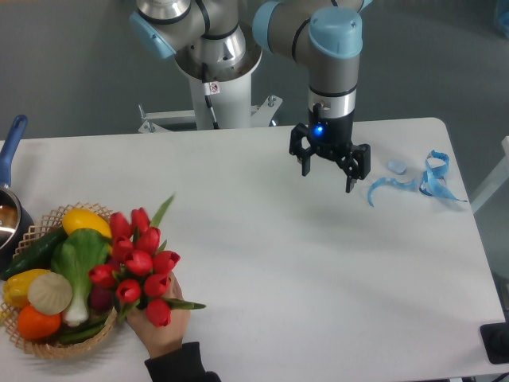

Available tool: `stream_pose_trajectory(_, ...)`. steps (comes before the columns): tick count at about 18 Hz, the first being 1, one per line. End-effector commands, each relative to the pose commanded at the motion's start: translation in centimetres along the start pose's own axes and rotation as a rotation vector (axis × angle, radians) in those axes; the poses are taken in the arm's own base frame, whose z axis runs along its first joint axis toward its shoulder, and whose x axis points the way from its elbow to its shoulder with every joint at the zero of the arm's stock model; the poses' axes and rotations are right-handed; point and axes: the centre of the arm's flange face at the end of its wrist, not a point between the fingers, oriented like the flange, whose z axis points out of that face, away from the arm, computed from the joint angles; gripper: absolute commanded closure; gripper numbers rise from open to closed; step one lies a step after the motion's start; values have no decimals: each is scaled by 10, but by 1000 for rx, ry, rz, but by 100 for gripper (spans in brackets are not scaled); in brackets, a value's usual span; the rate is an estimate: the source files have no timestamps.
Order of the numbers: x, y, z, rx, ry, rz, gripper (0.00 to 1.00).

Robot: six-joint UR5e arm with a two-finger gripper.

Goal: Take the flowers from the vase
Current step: 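Move the open gripper toward the black vase of red tulips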

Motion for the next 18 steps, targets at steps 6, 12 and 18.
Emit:
stream_pose_trajectory(6,13,-16,3,98,32,15,0)
stream_pose_trajectory(12,29,-56,-7,461,151,-13,0)
stream_pose_trajectory(18,45,-101,0,794,325,2,0)
